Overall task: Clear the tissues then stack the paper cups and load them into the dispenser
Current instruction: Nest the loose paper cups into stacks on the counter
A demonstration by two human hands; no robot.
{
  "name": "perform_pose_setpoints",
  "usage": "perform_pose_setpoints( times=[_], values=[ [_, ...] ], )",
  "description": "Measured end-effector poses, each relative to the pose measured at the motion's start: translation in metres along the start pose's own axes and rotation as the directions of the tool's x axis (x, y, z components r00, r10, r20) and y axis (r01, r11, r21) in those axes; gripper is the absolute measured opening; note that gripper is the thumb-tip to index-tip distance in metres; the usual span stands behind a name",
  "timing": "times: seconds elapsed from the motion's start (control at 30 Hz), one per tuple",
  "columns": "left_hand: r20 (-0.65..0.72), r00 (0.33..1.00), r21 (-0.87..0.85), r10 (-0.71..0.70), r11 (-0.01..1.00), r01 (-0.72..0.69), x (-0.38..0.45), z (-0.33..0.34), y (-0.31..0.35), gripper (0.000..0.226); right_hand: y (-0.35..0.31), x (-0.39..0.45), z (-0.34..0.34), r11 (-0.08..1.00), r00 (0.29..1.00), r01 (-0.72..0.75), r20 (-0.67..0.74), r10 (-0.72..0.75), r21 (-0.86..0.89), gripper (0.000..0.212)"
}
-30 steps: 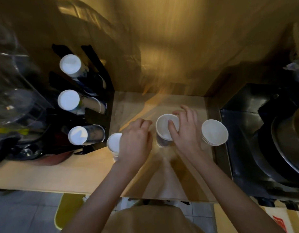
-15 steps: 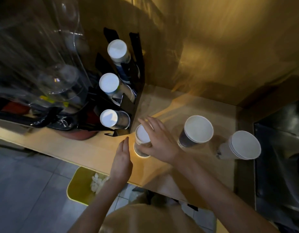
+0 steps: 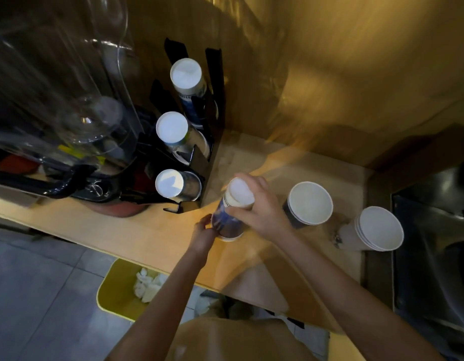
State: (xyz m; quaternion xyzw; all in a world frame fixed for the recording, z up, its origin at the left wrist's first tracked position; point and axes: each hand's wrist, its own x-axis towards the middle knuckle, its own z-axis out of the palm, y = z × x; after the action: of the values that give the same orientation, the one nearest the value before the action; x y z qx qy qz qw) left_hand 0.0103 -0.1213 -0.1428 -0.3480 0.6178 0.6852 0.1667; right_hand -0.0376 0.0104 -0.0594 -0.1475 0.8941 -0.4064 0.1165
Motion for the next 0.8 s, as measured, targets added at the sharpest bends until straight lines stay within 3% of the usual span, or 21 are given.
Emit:
perform_pose_setpoints(
  times=[0.1,0.17,0.23,0.3,0.37,0.43,0.47,0.57,0.63,0.8],
  values=[
    [0.032,0.990,-0.087,0.141,0.987,-0.137,-0.024,0.010,0.035,0.038,-0.005,0.004,-0.038,0.968,0.979,-0.069,-0.168,0.112,0.241,0.063],
    [0.033,0.957,-0.095,0.289,0.954,-0.285,-0.040,0.016,0.058,0.041,-0.007,0.005,-0.069,0.864,0.935,-0.099,-0.252,0.251,0.494,0.056],
    [0.012,0.889,-0.063,0.457,0.888,-0.456,-0.055,0.020,0.079,0.027,-0.003,0.004,-0.099,0.738,0.885,-0.107,-0.273,0.376,0.666,0.048],
    [0.019,0.792,0.032,0.610,0.791,-0.611,-0.068,0.023,0.100,0.038,0.003,0.001,-0.120,0.548,0.859,-0.108,-0.200,0.471,0.829,0.041],
    [0.097,0.640,0.190,0.762,0.617,-0.764,-0.079,0.029,0.122,0.058,0.007,-0.002,-0.129,0.304,0.847,-0.104,-0.076,0.526,0.947,0.035],
    [0.170,0.498,0.276,0.850,0.444,-0.852,-0.086,0.036,0.142,0.077,0.007,-0.004,-0.130,0.100,0.841,-0.091,0.022,0.540,0.991,0.037],
    [0.190,0.463,0.275,0.866,0.406,-0.872,-0.087,0.040,0.149,0.090,0.007,-0.004,-0.129,0.030,0.841,-0.077,0.048,0.540,0.997,0.042],
    [0.242,0.490,0.153,0.838,0.465,-0.872,-0.085,0.055,0.164,0.117,0.005,0.000,-0.122,-0.134,0.846,-0.045,0.109,0.522,0.990,0.040],
    [0.271,0.498,0.050,0.823,0.505,-0.862,-0.081,0.067,0.168,0.122,0.002,0.003,-0.116,-0.172,0.861,-0.068,0.145,0.487,0.983,0.040],
    [0.160,0.467,-0.092,0.870,0.484,-0.870,-0.081,0.095,0.183,0.089,0.000,0.010,-0.109,-0.176,0.885,-0.160,0.220,0.410,0.971,0.043]
  ],
)
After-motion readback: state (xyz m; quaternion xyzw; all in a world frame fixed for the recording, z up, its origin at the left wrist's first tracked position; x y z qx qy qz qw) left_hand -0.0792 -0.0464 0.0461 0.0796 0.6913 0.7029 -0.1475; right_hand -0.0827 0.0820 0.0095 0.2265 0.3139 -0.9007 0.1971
